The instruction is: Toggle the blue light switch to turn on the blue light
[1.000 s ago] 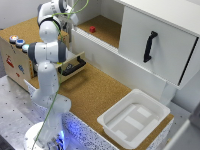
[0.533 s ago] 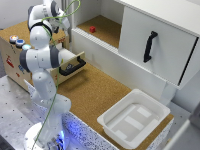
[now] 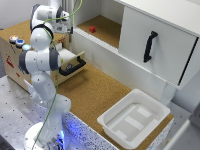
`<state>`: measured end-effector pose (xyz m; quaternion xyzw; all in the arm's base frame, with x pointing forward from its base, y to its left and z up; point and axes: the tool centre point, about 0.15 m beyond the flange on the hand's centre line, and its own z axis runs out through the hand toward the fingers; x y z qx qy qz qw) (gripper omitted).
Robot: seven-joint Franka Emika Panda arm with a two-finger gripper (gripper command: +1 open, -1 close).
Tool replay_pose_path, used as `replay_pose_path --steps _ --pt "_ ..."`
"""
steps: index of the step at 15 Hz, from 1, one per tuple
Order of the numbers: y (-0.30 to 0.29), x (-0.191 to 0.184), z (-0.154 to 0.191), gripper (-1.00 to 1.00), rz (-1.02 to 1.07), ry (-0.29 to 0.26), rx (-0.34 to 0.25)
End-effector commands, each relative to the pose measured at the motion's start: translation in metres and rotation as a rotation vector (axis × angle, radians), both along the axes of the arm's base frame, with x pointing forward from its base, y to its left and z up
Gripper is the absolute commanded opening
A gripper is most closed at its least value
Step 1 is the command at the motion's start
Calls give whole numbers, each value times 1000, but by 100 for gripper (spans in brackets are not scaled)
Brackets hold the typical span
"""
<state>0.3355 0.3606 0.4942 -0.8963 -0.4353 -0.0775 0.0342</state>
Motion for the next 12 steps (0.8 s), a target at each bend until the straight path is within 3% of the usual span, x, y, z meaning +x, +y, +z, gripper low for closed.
replay_pose_path --steps 1,2,7,11,12 --pt "14 -44 4 100 143 -13 -214" --pt "18 -52 1 100 130 -19 -255" --pt "46 -94 -5 100 10 58 -214" --pt "80 -119 2 100 -73 71 -231" --pt "89 -128 8 100 -95 72 -198"
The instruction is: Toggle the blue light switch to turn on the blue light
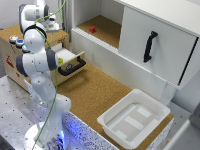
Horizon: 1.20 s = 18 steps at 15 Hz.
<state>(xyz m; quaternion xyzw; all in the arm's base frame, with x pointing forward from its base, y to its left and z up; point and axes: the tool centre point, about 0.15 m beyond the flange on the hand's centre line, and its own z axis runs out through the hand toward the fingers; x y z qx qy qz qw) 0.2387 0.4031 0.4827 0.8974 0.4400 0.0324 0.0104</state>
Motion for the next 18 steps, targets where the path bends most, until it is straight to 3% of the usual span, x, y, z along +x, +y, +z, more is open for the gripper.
replay_pose_path --steps 1,3,6,7,13,18 --pt "54 -38 21 100 -108 16 -95" --pt "76 -56 27 100 -118 1 -108" --pt "107 -75 29 100 -98 19 -101" --pt "117 -78 30 -100 -89 8 -92" --pt "143 -90 24 -100 -87 -8 -127" --pt "144 -90 8 -100 -101 -2 -103"
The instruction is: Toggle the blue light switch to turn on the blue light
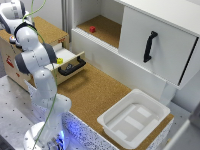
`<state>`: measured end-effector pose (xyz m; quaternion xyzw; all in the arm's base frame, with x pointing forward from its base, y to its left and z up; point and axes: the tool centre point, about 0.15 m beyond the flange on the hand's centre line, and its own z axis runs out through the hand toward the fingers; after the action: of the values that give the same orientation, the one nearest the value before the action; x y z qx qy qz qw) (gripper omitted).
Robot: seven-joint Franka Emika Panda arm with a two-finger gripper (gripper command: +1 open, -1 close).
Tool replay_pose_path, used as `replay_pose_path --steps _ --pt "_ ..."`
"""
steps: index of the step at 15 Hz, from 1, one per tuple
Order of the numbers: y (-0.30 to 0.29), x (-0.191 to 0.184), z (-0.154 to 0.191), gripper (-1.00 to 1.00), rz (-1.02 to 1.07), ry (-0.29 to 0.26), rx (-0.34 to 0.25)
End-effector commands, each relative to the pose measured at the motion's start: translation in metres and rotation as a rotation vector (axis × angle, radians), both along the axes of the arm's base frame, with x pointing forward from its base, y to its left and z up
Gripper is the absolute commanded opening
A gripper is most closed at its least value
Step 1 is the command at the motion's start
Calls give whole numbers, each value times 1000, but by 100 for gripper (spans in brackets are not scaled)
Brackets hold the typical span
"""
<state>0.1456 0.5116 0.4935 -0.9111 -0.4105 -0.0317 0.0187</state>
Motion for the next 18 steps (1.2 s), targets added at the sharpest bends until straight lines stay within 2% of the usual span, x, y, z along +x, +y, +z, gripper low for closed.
replay_pose_path --steps 1,5,9,11,13,15,16,17,18 --pt "35 4 -5 -100 -35 -23 -153" --pt "31 15 -14 -100 -35 -25 -130" --pt "40 15 -44 -100 8 42 -128" --pt "41 9 -47 -100 11 45 -125" --pt "34 4 -31 -100 -5 0 -137" --pt "26 -5 4 -100 -21 -82 -160" --pt "22 -10 23 -100 -22 -115 -195" --pt "17 -16 44 100 -39 -169 -212" --pt "14 -18 55 100 -46 -195 -224"
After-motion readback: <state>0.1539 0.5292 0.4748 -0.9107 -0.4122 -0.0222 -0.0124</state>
